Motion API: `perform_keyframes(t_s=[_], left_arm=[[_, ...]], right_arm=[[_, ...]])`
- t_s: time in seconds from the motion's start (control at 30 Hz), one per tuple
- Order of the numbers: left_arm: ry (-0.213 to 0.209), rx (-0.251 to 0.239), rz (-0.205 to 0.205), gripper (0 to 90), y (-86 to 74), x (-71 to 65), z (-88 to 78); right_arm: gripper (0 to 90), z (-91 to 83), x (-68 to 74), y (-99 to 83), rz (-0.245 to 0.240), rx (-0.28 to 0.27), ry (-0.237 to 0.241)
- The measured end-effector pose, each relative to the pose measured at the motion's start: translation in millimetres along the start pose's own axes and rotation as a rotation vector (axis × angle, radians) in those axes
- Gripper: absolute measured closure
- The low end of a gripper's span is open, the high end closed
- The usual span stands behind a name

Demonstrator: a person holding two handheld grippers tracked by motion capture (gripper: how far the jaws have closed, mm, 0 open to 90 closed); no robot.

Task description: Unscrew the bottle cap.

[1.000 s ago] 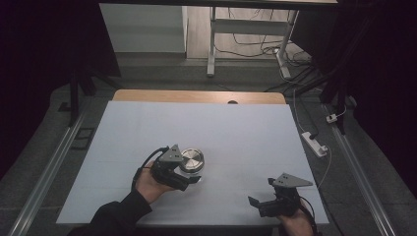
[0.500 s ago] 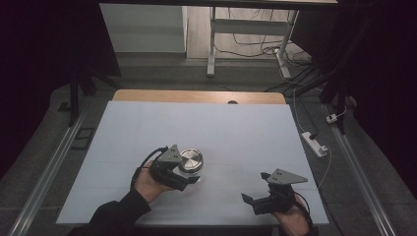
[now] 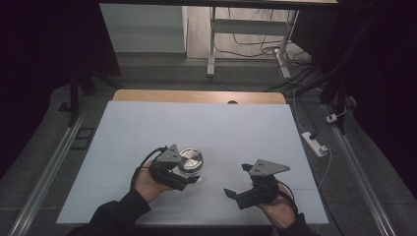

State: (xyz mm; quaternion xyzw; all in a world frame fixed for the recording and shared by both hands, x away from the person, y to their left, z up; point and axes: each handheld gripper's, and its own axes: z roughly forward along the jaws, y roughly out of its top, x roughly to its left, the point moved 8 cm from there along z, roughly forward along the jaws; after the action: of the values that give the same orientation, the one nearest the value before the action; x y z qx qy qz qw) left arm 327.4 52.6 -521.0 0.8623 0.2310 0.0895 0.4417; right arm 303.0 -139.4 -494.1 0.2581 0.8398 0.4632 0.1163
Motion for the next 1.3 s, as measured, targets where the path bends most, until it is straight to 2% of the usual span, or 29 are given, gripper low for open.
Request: perform_keyframes(t_s=[0.17,0.5,0.6,0.83,0.93,1.0,1.23,1.3], left_arm=[[0.001,-0.003,0.005,15.6,-0.5,0.5,0.0],[0.001,-0.007,0.009,15.6,0.2,-1.8,1.4],[0.004,-0.006,0.011,15.6,0.2,-2.3,1.7],[0.027,0.009,0.014,15.6,0.0,-2.4,3.0],[0.051,0.014,0.004,15.6,0.1,-1.0,3.5],[0.059,0.014,-0.002,15.6,0.3,-0.4,3.4],[0.073,0.020,-0.026,15.6,0.4,0.5,4.4],[0.072,0.020,-0.029,15.6,0.6,0.4,4.6]], right_arm=[[0.0,13.1,7.5,11.7,-0.046,0.003,0.039],[0.0,34.4,17.2,35.4,-0.085,-0.004,0.085],[0.0,41.9,20.2,41.2,-0.103,0.002,0.077],[0.0,56.2,23.3,57.5,-0.071,-0.012,0.054],[0.0,63.7,25.0,66.4,-0.047,-0.023,0.054],[0.0,70.1,25.9,70.2,-0.052,-0.016,0.035],[0.0,89.7,30.8,78.7,-0.042,-0.019,0.016],[3.9,92.9,31.5,80.2,-0.043,-0.023,0.005]])
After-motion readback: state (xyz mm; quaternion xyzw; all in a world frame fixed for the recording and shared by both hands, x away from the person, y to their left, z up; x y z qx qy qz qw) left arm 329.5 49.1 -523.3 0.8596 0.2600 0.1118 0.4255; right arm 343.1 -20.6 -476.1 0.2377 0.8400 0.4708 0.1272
